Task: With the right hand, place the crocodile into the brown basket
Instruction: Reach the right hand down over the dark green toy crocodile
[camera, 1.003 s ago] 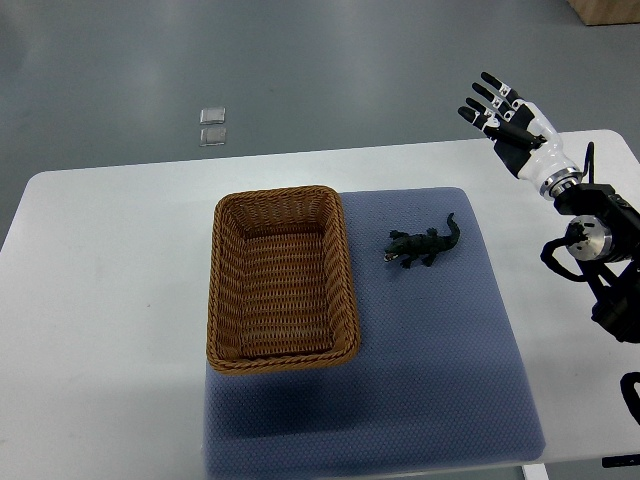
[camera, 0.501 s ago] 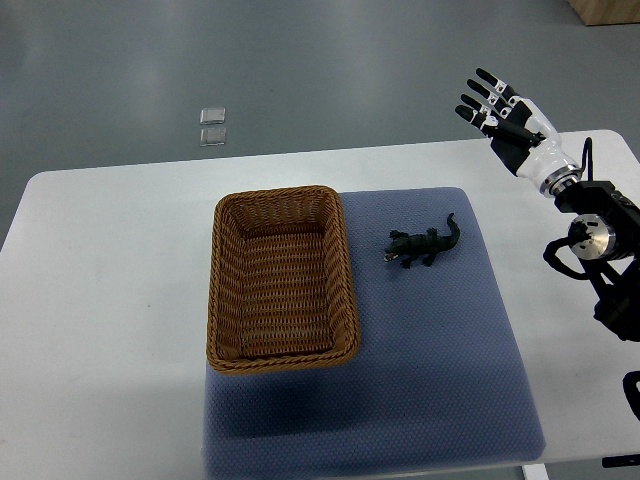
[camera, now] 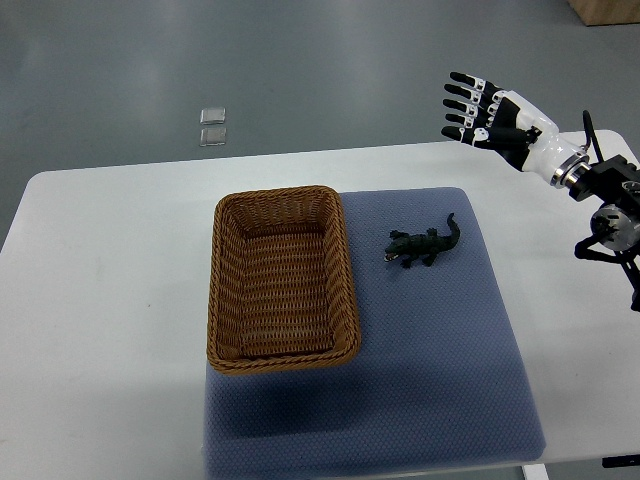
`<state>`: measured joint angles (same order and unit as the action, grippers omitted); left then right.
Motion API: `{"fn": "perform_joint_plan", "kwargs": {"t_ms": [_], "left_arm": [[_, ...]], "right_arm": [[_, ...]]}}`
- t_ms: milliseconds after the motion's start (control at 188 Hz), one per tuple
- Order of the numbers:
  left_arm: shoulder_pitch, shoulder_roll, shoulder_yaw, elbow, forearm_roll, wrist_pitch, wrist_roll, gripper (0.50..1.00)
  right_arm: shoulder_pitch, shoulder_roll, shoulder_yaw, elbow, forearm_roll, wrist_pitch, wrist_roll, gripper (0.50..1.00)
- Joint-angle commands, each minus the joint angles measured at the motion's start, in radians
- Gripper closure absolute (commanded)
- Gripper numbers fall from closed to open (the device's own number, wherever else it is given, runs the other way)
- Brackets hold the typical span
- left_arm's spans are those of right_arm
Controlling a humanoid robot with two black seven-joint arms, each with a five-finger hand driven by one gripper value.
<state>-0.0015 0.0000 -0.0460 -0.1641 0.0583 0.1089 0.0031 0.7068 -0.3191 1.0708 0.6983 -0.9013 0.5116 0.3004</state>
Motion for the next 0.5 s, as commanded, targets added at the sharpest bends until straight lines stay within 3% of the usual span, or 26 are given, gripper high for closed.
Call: {"fn": "perform_joint_plan", "kwargs": {"t_ms": [0, 363, 496], "left_arm": [[0.000, 0.000, 0.000, 0.000, 0.000, 0.000, 0.000, 0.500], [0.000, 0.000, 0.000, 0.000, 0.000, 0.000, 0.000, 0.500], [0.000, 0.000, 0.000, 0.000, 0.000, 0.000, 0.000, 0.500]], "right_arm": [[0.026, -0.035, -0.058, 0.033, -0.123, 0.015, 0.037, 0.572], [0.226, -0.198, -0.557, 0.142, -0.297, -0.005, 0.171, 0.572], [0.275, -0.216, -0.683, 0.176, -0.424, -0.081, 0.209, 0.572]]}}
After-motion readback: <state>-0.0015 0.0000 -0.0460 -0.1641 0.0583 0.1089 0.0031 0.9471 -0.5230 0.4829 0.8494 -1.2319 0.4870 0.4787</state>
